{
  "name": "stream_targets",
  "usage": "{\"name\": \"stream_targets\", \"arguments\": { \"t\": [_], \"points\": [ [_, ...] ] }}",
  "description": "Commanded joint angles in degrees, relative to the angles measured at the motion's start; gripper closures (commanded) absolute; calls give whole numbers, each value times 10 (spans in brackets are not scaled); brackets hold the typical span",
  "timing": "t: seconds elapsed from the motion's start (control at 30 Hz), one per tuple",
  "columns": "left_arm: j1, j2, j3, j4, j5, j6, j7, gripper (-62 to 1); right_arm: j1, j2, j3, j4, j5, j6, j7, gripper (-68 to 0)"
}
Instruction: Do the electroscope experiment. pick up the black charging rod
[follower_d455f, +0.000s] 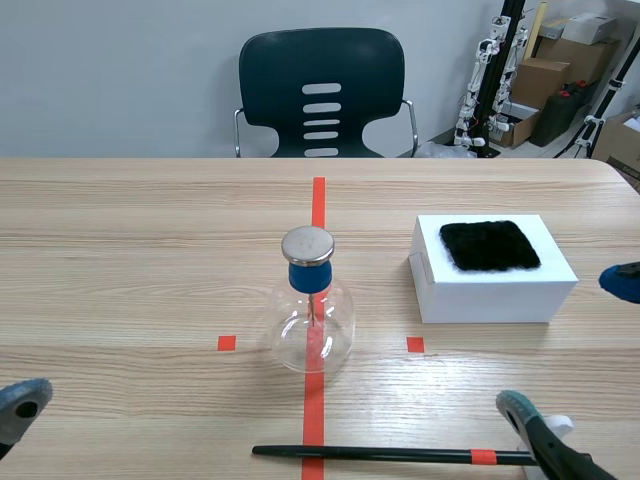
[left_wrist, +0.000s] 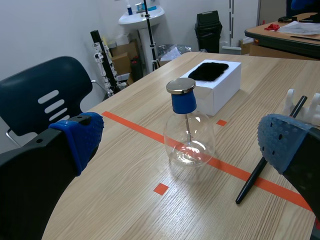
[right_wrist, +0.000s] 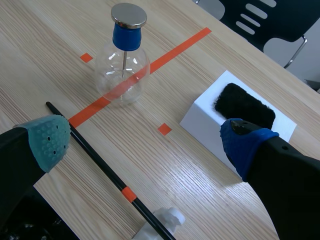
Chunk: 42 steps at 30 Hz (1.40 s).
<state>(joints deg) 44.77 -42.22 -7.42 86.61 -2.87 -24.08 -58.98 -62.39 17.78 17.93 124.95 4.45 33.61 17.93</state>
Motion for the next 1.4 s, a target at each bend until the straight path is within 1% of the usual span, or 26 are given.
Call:
{"name": "stream_targets", "arguments": {
  "t": [0.0,0.6,0.7,0.87,0.93,1.03,1.13,1.23,1.37],
  "points": [
    [-2,3,-4,5,-8,-1,-12,-623,5,0,6,7,2,-2,8,-621],
    [-2,4,-4,5,-8,-1,-12,-623,5,0,6,7,3,-2,8,-621],
    [-13,15,-3,3,-7,-12,-5,-623,5,0,6,7,2,-2,8,-621],
    [-38,45,14,-11,-3,-14,1,-623,5,0,6,7,2,-2,8,-621],
    [-49,54,30,-23,0,-14,1,-623,5,0,6,7,-2,-2,8,-621],
    [-76,70,61,-52,23,-14,1,-623,5,0,6,7,-2,-2,8,-621],
    [-106,86,91,-90,38,-13,1,-623,5,0,6,7,-2,-2,5,-621],
    [-130,99,116,-126,40,-11,-5,-623,5,0,6,7,-2,-2,-11,-621],
    [-158,111,136,-167,40,-11,-23,-623,5,0,6,7,-25,-2,-11,-621]
  ]
}}
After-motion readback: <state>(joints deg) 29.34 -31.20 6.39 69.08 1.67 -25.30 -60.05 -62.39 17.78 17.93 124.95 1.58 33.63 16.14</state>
